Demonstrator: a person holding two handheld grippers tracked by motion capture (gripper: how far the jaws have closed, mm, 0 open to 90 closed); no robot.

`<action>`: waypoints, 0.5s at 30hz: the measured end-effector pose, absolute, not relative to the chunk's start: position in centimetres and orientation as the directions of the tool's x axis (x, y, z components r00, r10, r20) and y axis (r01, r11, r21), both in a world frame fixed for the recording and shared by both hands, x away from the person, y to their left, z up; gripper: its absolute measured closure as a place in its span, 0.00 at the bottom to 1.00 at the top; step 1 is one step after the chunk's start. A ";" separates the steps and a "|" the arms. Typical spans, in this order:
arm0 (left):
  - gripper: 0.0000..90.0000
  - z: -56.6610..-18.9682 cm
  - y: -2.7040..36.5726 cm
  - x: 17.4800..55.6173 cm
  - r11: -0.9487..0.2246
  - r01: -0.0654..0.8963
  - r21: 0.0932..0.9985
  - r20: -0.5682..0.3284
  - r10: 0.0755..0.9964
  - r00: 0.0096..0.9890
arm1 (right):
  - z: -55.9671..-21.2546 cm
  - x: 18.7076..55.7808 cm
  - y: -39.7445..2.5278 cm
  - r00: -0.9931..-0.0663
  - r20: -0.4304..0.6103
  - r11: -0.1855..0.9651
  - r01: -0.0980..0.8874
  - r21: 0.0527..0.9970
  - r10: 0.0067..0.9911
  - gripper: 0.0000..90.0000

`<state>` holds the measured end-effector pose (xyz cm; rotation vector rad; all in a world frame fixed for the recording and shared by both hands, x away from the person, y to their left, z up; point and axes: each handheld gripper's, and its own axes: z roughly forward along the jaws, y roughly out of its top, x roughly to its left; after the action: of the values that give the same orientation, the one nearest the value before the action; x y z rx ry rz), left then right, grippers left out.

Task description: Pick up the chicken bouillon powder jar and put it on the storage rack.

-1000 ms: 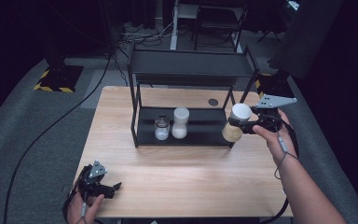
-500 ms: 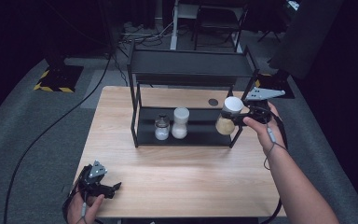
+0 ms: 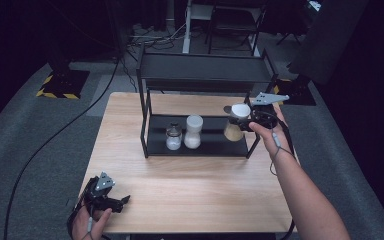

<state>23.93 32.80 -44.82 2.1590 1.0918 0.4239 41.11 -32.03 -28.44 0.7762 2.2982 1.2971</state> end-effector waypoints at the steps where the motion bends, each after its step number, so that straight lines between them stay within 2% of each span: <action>1: 0.00 -44.8 32.8 23.9 -0.424 0.584 0.692 -0.012 0.803 0.596 | -28.6 41.3 -31.8 -0.772 -0.063 0.420 0.273 0.866 0.632 0.37; 15: 0.00 -44.8 32.8 23.9 -0.424 0.584 0.692 -0.012 0.802 0.597 | -31.2 43.1 -29.3 -0.791 -0.043 0.431 0.286 0.856 0.610 0.37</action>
<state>23.93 32.80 -44.81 2.1592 1.0918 0.4240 43.07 -29.30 -31.22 0.7667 2.3419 1.3009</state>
